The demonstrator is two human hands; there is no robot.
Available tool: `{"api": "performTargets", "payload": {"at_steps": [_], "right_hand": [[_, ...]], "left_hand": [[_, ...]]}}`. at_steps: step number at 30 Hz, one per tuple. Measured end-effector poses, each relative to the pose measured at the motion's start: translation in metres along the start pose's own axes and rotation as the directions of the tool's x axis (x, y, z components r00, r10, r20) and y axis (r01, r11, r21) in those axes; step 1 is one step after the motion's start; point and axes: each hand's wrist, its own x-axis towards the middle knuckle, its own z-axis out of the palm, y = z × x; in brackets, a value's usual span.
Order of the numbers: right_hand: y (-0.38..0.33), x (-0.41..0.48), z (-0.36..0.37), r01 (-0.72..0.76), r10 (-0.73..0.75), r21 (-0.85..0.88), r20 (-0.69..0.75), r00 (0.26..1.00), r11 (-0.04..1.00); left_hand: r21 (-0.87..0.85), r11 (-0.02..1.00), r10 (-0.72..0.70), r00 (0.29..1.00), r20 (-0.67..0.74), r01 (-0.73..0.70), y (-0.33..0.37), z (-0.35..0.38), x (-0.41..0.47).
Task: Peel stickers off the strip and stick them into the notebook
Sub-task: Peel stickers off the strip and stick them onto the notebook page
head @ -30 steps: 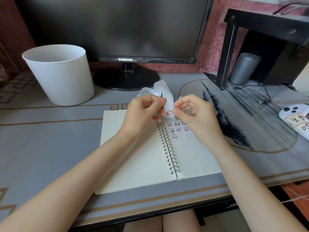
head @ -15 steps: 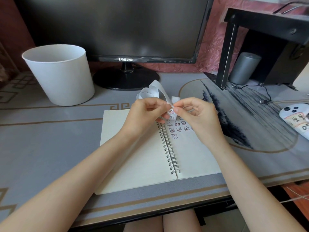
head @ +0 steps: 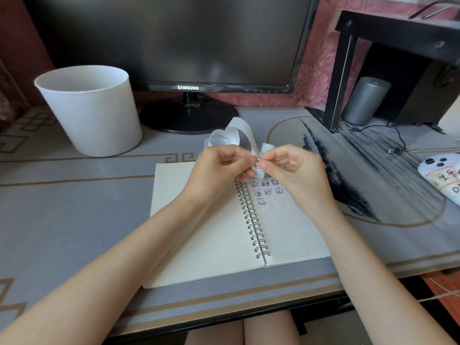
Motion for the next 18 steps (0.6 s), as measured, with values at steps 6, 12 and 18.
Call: {"api": "performTargets", "payload": {"at_steps": [6, 12, 18], "right_hand": [[0.0007, 0.0006, -0.0014, -0.025, 0.025, -0.018, 0.020, 0.999, 1.000], [0.0013, -0.0033, -0.0017, 0.055, -0.047, -0.213, 0.045, 0.998, 0.975], [-0.0001, -0.0063, -0.0026, 0.194, -0.177, -0.294, 0.082, 0.981, 0.936]], "left_hand": [[0.009, 1.000, -0.022, 1.000, 0.009, 0.022, 0.0021, 0.0016, -0.0012], [-0.004, 0.998, -0.058, 0.998, -0.020, 0.058, 0.0019, 0.0014, -0.0006], [0.027, 0.998, -0.060, 0.997, -0.051, 0.061, 0.0005, 0.0004, 0.0003]]}}
